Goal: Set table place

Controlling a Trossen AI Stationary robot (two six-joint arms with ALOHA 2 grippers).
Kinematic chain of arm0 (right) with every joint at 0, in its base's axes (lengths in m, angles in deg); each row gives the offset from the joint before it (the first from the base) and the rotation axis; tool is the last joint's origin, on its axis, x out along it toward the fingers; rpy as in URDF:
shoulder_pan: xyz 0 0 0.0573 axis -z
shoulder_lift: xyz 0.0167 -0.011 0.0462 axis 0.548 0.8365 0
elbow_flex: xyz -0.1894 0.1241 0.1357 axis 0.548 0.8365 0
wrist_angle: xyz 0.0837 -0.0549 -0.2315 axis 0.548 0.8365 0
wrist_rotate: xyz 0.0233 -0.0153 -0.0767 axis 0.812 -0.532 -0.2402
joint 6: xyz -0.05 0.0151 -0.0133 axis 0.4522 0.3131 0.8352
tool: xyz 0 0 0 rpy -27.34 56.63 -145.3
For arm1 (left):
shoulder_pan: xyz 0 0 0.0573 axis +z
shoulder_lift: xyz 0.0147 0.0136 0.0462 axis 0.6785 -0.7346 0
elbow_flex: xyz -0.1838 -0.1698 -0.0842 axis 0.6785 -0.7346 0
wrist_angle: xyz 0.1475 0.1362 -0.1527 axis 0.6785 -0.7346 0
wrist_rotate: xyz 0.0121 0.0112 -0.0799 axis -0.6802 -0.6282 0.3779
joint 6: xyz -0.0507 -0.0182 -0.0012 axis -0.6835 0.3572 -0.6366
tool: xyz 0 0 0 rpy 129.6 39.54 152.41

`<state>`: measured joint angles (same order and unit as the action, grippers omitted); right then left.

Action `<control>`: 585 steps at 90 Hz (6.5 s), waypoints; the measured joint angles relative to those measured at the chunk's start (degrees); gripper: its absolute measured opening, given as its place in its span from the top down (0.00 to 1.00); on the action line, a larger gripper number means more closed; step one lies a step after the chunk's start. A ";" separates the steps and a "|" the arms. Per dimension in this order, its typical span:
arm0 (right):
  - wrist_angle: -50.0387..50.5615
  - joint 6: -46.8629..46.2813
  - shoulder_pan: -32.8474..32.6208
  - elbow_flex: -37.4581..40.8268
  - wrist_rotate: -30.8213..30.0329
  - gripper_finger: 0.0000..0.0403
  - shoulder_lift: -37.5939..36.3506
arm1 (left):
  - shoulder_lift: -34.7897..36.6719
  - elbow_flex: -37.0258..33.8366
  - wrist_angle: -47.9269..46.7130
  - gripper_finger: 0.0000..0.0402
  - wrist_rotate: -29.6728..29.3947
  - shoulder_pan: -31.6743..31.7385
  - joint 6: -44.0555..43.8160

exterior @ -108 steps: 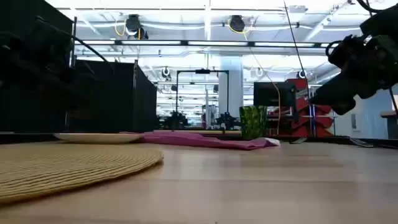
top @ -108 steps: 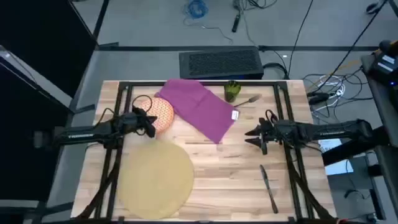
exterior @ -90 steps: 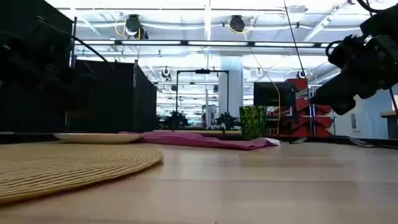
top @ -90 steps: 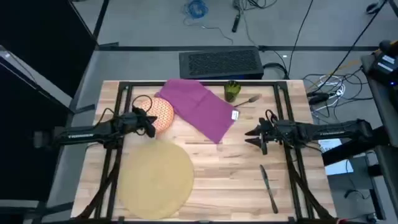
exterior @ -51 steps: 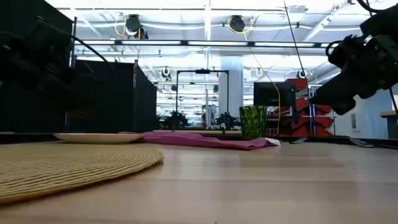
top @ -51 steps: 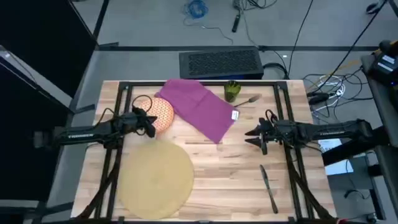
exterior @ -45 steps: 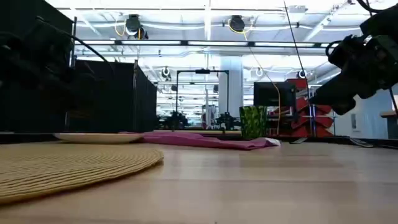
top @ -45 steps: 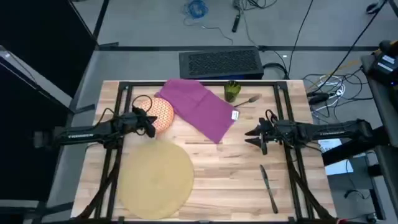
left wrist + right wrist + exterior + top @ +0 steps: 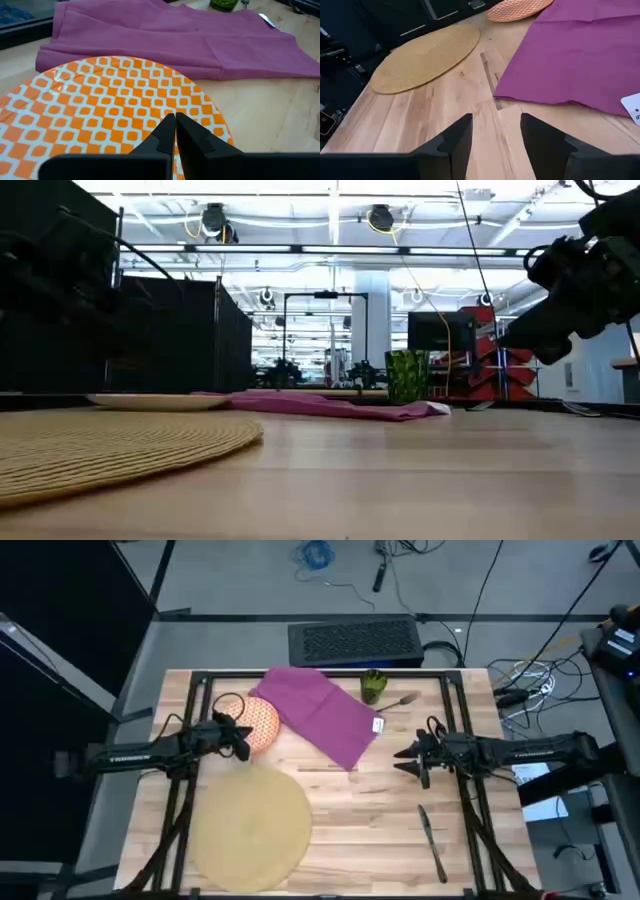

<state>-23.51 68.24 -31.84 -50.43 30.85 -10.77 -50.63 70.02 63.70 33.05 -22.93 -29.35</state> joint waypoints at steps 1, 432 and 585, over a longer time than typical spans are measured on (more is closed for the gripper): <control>-0.01 0.00 0.00 0.01 0.00 0.61 -0.01 | -0.01 -0.01 0.01 1.00 0.00 0.00 0.00; -1.83 18.19 5.27 -88.56 23.78 1.00 85.89 | -39.81 21.84 -16.18 1.00 -15.44 34.18 -3.14; 3.21 -4.90 -1.94 -87.22 28.36 1.00 107.70 | 14.05 25.25 -24.08 1.00 -14.53 -3.48 0.32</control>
<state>-20.30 63.34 -33.78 -137.66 59.21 96.92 -36.57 95.27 39.62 18.51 -26.41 -29.03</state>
